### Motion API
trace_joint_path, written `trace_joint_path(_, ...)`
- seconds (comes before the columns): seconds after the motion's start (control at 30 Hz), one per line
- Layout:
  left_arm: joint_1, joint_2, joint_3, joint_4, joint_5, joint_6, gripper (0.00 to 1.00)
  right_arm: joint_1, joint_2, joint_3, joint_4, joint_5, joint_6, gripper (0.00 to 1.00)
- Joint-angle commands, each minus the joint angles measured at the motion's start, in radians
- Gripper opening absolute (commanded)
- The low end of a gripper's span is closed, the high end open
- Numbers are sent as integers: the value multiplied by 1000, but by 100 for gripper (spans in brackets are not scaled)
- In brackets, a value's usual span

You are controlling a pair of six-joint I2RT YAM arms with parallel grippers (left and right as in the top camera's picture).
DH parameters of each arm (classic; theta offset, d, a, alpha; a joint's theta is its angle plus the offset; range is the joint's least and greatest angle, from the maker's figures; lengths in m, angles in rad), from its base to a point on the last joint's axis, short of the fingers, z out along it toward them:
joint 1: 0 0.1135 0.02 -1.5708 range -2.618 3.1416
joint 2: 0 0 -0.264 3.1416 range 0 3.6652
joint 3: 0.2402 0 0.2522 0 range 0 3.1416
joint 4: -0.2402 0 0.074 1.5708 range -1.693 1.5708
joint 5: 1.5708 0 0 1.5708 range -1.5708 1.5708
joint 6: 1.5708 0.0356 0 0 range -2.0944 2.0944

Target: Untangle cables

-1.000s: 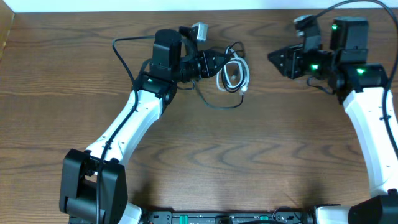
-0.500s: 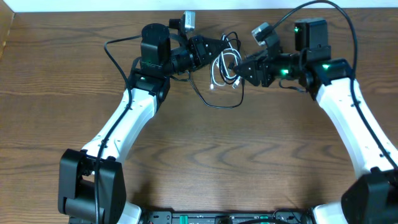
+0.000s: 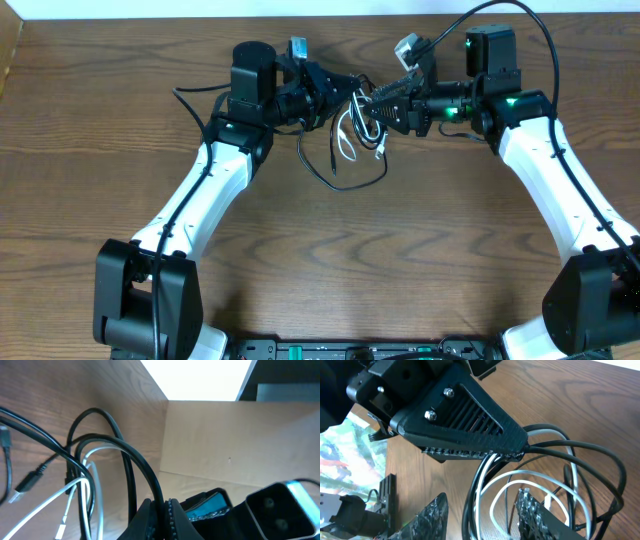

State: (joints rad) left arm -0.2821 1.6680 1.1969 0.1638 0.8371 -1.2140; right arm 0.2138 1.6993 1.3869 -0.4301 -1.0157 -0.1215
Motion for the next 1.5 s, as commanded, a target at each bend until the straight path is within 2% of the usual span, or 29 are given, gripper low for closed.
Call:
trace_joint_path(0.0,2,-4,6,6,34,-97,8,4,5,11,0,-18,-14,40)
trace_joint_path(0.27,2,-4,6,10,46,-108,8,4,8,11,-4,3,-14,40)
trace_joint_path(0.43,2,-4,6,29,46,-108,13,13,45,11,-3,-12,-14,38)
trace_joint_path(0.63,2,-4,6,32,46,-108,13,21,55,11,18,-46,-14,36)
trace_joint_path(0.7,2,-4,6,32,46,-108,13,24,55,11,24,-42,-15,32)
trace_joint_path(0.83,2,-4,6,32,57,-103,13,23,55,11,38,-38,-15,11)
trace_joint_path(0.87,2,-4,6,32,64,-95,13,23,55,11,44,-38,-14,6)
trace_joint_path(0.93,2,-4,6,31,73,-76,13,23,55,11,50,-38,-14,1)
trace_joint_path(1.17,2,-4,6,31,91,14,13,23,55,11,51,-37,-14,1)
trace_joint_path(1.27,2,-3,6,10,90,128,12,22,55,11,49,25,31,1)
trace_joint_path(1.4,0,4,4,-89,50,235,8,22,55,11,51,48,79,1)
trace_joint_path(1.47,-5,12,4,-158,5,238,8,23,55,11,56,48,101,1)
